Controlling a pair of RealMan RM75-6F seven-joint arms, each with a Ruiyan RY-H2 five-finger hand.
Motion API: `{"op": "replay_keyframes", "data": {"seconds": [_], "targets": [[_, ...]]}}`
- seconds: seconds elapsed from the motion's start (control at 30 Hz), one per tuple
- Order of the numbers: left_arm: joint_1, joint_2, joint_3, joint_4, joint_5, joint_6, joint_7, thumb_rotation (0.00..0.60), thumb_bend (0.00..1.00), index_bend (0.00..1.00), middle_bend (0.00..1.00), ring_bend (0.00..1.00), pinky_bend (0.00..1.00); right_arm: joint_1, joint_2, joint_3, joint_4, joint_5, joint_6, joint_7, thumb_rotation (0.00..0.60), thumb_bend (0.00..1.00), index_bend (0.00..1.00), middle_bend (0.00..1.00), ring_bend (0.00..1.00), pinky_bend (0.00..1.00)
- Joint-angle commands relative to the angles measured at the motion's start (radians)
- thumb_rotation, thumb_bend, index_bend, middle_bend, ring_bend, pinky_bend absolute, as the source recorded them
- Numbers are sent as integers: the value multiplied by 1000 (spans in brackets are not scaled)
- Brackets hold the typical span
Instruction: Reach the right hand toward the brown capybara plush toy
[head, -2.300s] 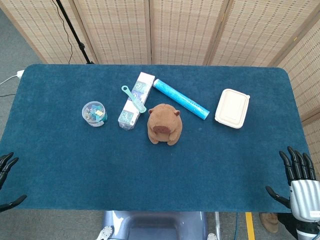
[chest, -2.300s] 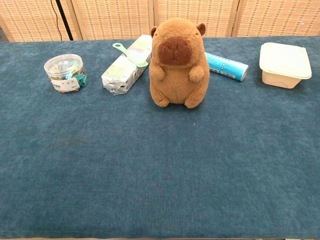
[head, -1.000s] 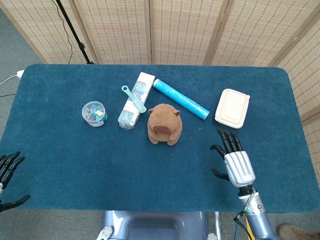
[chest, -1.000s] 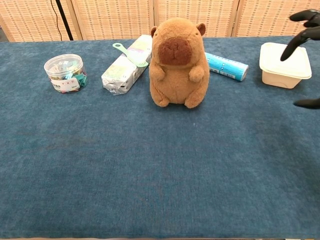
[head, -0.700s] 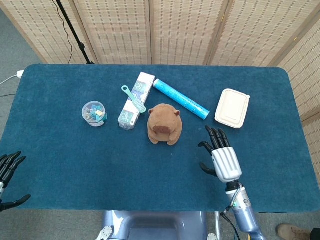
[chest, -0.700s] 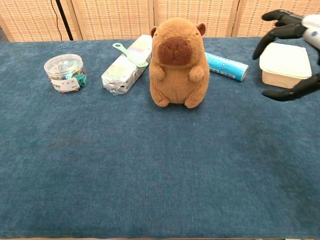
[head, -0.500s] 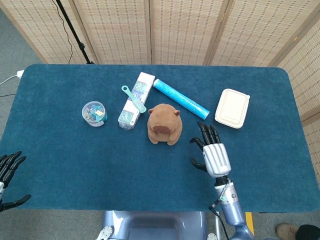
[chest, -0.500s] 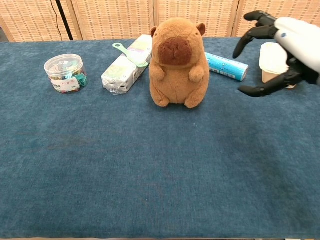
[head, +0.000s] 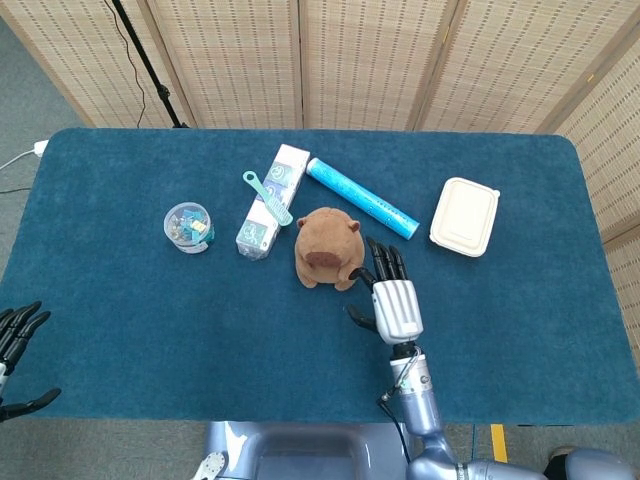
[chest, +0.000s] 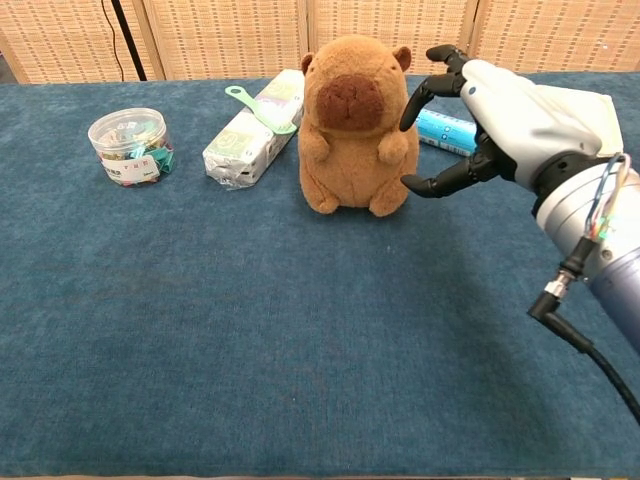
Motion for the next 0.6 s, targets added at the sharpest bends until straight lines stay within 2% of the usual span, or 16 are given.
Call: {"op": "replay_keyframes", "data": {"seconds": [0.03, 0.43, 0.6], "targets": [[-1, 2, 0, 2, 0, -1, -4, 600, 0, 0, 0, 0, 0, 17, -31, 3, 35, 15, -1, -7, 600, 288, 396, 0, 0, 0], [-6, 3, 6, 2, 8, -9, -4, 600, 0, 0, 0, 0, 0, 58, -135, 21, 239, -20, 59, 87, 600, 289, 417, 0, 0, 0], [-6, 3, 5, 0, 6, -9, -5, 600, 0, 0, 0, 0, 0, 67, -150, 25, 282, -24, 66, 119, 600, 289, 422, 0, 0, 0]]}}
